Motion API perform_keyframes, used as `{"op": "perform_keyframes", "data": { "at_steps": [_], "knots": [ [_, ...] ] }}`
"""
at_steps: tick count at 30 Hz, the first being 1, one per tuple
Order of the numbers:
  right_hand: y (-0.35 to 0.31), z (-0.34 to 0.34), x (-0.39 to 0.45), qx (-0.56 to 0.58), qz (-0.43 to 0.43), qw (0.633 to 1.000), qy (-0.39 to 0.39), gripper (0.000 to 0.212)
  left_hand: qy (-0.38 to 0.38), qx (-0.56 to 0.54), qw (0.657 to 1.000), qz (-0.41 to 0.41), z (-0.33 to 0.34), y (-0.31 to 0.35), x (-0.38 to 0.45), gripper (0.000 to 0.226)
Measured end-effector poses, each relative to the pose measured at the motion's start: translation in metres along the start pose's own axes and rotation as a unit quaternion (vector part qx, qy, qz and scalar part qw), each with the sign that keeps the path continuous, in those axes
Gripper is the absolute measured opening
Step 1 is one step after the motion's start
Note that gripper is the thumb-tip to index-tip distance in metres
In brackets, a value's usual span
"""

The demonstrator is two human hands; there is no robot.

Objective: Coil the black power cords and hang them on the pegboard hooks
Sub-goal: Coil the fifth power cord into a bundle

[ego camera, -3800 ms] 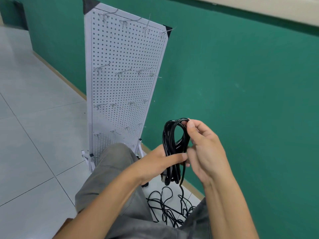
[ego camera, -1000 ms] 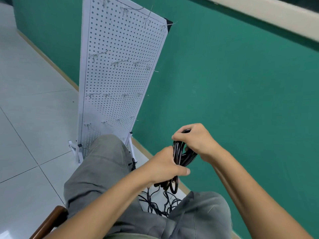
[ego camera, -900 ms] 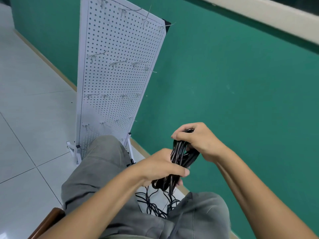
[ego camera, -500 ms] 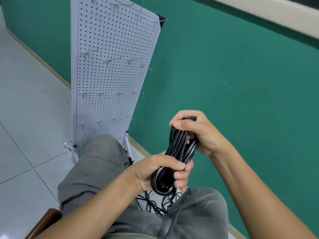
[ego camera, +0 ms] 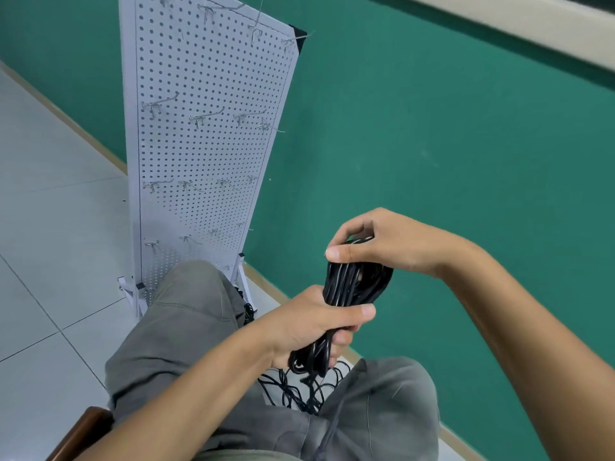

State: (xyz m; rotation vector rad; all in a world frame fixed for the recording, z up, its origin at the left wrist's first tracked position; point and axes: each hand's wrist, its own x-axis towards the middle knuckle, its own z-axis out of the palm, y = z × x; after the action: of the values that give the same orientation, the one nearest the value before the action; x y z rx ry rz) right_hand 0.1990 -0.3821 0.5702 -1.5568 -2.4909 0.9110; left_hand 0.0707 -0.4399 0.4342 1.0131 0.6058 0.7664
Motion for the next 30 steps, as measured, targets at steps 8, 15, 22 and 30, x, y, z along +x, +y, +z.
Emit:
{"op": "perform_keyframes", "data": {
  "at_steps": [8,15,22,30],
  "knots": [
    [0.008,-0.003,-0.006,-0.017,-0.081,0.996,-0.041,0.024,-0.030,0.003,0.999,-0.016,-0.009,0.008,-0.007,0.029],
    [-0.001,0.013,-0.013,0.223,-0.023,0.974,-0.011,0.075,-0.018,0.046,0.999,0.004,-0.007,0.015,-0.008,0.031],
    [-0.022,0.004,-0.015,0.106,0.083,0.991,-0.024,0.103,0.020,0.167,0.985,0.031,-0.008,0.015,-0.009,0.039],
    [-0.014,0.003,-0.018,0.071,0.024,0.996,-0.048,0.096,0.045,0.168,0.985,0.020,-0.013,0.013,-0.007,0.033]
  ]
}}
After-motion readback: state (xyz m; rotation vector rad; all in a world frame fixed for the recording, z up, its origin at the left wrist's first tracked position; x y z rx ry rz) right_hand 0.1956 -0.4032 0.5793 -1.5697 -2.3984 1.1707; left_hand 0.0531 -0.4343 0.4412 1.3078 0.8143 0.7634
